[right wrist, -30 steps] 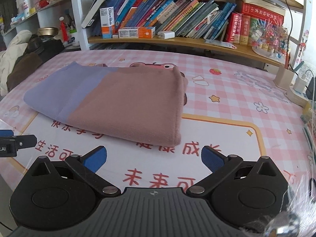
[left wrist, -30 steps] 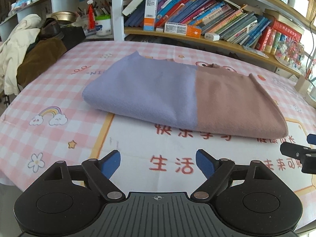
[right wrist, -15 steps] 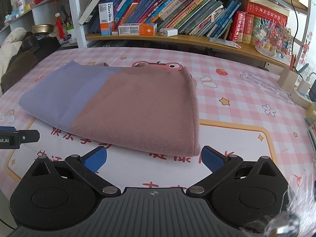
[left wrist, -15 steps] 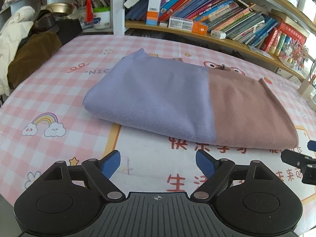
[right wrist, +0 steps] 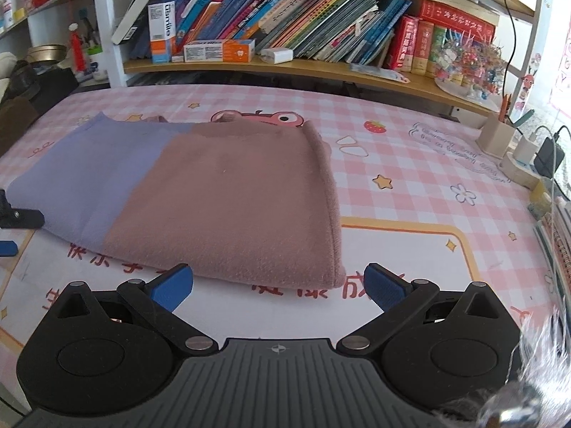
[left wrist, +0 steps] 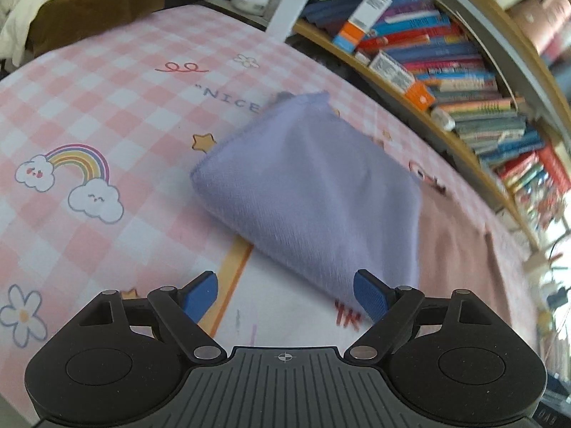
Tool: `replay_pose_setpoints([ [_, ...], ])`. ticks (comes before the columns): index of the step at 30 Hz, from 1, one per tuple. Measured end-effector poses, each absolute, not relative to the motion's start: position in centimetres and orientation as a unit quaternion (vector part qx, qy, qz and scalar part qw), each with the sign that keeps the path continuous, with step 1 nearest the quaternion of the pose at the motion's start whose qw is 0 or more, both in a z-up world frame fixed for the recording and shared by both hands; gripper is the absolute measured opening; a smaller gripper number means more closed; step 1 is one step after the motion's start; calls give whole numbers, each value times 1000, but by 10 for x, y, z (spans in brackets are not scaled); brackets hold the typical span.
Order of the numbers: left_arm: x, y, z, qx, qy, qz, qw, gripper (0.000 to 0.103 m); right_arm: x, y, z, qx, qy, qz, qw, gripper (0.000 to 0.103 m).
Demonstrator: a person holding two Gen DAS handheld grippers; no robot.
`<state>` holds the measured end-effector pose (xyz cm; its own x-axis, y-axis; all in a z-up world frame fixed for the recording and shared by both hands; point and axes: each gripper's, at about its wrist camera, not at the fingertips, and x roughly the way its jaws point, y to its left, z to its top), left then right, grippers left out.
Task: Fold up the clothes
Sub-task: 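Grasp the lavender end with the left gripper while the right gripper grasps the pink end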
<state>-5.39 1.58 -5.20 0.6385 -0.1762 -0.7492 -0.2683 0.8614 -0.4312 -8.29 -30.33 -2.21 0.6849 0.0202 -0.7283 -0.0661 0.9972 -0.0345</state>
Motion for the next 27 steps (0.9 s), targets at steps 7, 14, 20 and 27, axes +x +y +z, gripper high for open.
replay_pose_setpoints([
  [7,-41,37,-60,-341,398,12,852,83,-77,-306,-20,-21,393,0,919,103],
  [14,-29,60,-69,-417,371,29,829,69,-66,-327,-17,24,395,-38,917,100],
  [20,-18,67,-71,-437,364,36,822,66,-47,-342,-27,56,420,-50,905,72],
  [27,-7,76,-75,-431,373,53,820,30,-34,-346,-41,96,454,-37,885,25],
])
